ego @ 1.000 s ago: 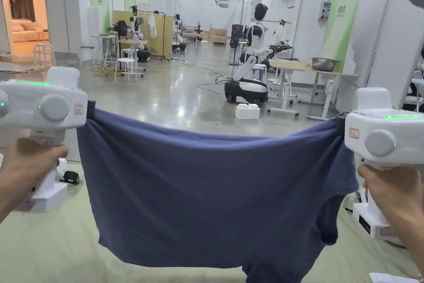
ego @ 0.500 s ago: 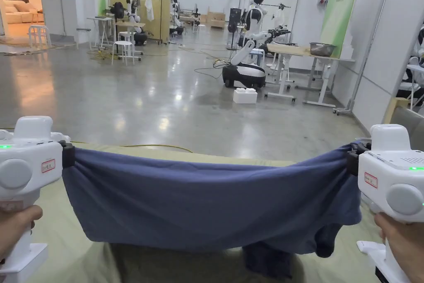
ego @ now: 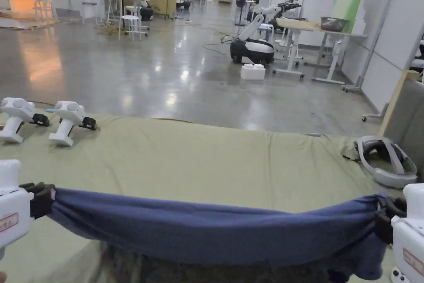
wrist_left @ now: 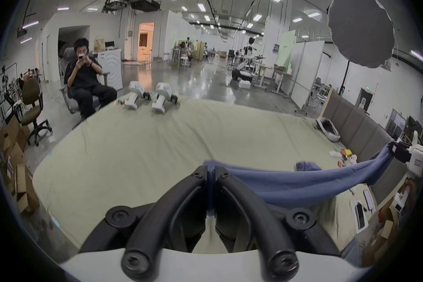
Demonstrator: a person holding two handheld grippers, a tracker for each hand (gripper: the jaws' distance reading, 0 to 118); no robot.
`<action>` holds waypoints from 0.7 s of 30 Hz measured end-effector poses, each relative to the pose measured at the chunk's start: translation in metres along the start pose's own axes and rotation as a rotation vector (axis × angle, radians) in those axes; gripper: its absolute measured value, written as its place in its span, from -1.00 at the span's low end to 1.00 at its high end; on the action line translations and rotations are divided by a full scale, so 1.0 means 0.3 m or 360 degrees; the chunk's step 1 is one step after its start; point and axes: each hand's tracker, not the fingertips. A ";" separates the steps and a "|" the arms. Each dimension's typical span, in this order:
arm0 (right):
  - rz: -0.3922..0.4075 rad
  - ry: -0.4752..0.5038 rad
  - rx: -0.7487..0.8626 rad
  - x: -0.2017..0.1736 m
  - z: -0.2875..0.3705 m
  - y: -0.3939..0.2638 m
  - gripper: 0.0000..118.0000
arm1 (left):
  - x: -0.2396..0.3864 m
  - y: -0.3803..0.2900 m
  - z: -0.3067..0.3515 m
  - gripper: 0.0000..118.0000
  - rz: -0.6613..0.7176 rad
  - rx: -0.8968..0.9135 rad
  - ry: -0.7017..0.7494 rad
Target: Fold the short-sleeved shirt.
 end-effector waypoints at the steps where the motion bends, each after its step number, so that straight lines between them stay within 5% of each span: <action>1: -0.0003 0.0004 -0.0047 -0.002 0.013 -0.038 -0.91 | -0.016 -0.044 0.008 -0.87 0.0002 -0.0044 -0.0007; 7: -0.0036 0.0053 -0.0324 -0.014 0.060 -0.259 -0.91 | -0.046 -0.299 0.039 -0.87 -0.0019 -0.0340 0.0007; 13: 0.0085 0.0088 -0.0675 -0.047 0.030 -0.464 -0.91 | -0.069 -0.511 0.014 -0.87 0.0062 -0.0663 -0.0016; 17: 0.0272 0.0059 -0.0898 -0.092 0.007 -0.602 -0.91 | -0.087 -0.602 -0.016 -0.87 0.0056 -0.0827 -0.0040; 21: 0.0237 0.0122 -0.1036 -0.108 -0.027 -0.703 -0.91 | -0.080 -0.655 -0.053 -0.87 -0.0005 -0.0968 0.0000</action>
